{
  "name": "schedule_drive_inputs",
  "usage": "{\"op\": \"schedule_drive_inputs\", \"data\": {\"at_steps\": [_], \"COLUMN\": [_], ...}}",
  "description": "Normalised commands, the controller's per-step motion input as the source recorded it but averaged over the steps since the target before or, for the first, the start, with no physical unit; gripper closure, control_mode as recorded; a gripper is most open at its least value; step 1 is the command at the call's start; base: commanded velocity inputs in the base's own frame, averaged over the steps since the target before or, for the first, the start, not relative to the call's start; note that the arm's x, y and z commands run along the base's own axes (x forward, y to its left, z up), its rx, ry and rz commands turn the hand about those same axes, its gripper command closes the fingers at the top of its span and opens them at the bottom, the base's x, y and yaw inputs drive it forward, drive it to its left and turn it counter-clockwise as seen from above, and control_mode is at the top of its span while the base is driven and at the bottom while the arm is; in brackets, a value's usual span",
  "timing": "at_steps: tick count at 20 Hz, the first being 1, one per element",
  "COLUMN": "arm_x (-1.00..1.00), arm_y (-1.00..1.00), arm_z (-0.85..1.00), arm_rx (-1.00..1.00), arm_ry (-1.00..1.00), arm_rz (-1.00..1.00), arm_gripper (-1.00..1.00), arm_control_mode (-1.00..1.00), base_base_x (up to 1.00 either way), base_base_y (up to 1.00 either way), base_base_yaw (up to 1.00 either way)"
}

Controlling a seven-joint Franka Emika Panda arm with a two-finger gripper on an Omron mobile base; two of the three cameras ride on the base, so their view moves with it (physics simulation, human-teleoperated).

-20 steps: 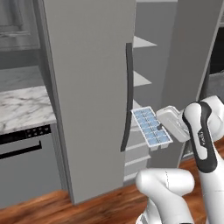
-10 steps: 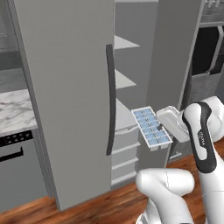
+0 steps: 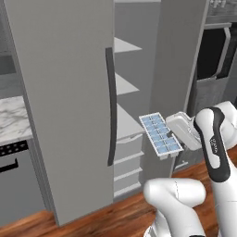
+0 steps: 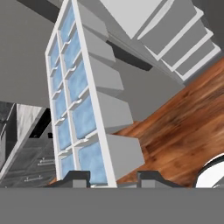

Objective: The ice cube tray has been filled with water. Take the tray and place it in the freezer to make ice. Close the freezer door after placing the tray.

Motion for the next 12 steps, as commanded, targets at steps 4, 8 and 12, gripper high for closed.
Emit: {"op": "schedule_drive_inputs", "data": {"at_steps": [4, 8, 12], "arm_x": [0.00, 0.00, 0.00], "arm_y": [0.00, 0.00, 0.00], "arm_z": [0.00, 0.00, 0.00], "arm_rx": [0.00, 0.00, 0.00], "arm_ry": [0.00, 0.00, 0.00], "arm_rz": [0.00, 0.00, 0.00], "arm_gripper": [1.00, 1.00, 1.00], "arm_control_mode": [1.00, 1.00, 1.00], "base_base_x": [0.23, 0.31, 0.44], "base_base_y": [0.00, 0.00, 0.00], "base_base_yaw": [-0.01, -0.01, -0.02]}}
